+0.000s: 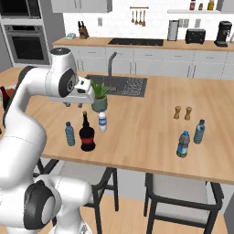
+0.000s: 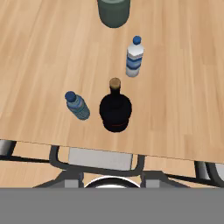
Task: Move the plastic bottles in the middle to the plastics group, and the glass bottles in the middle to the glass group.
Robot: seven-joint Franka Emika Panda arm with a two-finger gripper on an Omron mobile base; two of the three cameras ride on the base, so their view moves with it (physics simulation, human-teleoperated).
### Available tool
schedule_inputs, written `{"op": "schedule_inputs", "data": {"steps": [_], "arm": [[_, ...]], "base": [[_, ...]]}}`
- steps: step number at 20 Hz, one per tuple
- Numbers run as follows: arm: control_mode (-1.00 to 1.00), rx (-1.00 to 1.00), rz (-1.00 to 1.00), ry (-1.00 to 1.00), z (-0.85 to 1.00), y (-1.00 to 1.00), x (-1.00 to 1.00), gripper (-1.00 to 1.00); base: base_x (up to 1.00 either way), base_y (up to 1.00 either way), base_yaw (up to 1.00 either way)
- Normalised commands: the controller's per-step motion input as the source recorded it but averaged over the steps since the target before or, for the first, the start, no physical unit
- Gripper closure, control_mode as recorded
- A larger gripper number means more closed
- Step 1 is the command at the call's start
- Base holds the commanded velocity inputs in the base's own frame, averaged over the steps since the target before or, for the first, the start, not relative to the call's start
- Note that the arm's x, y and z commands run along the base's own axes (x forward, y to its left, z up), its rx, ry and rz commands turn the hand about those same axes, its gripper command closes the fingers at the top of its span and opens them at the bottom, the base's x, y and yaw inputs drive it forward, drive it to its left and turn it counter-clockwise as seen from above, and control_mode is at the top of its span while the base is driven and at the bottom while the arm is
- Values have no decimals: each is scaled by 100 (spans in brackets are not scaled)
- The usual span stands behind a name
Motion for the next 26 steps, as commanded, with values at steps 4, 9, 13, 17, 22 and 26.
{"op": "schedule_inputs", "data": {"steps": [4,9,13,17,22,26], "arm": [[-100,0,1,-4,-1,2,0,-100],[-100,0,11,8,-6,7,-3,-100],[-100,-7,0,4,-29,5,2,-100],[-100,-10,0,0,-43,0,18,-100],[-100,-2,0,-9,-65,0,37,-100],[-100,0,0,-10,-57,0,26,-100]], "base": [[0,0,0],[0,0,0],[0,0,0],[0,0,0],[0,0,0],[0,0,0]]}}
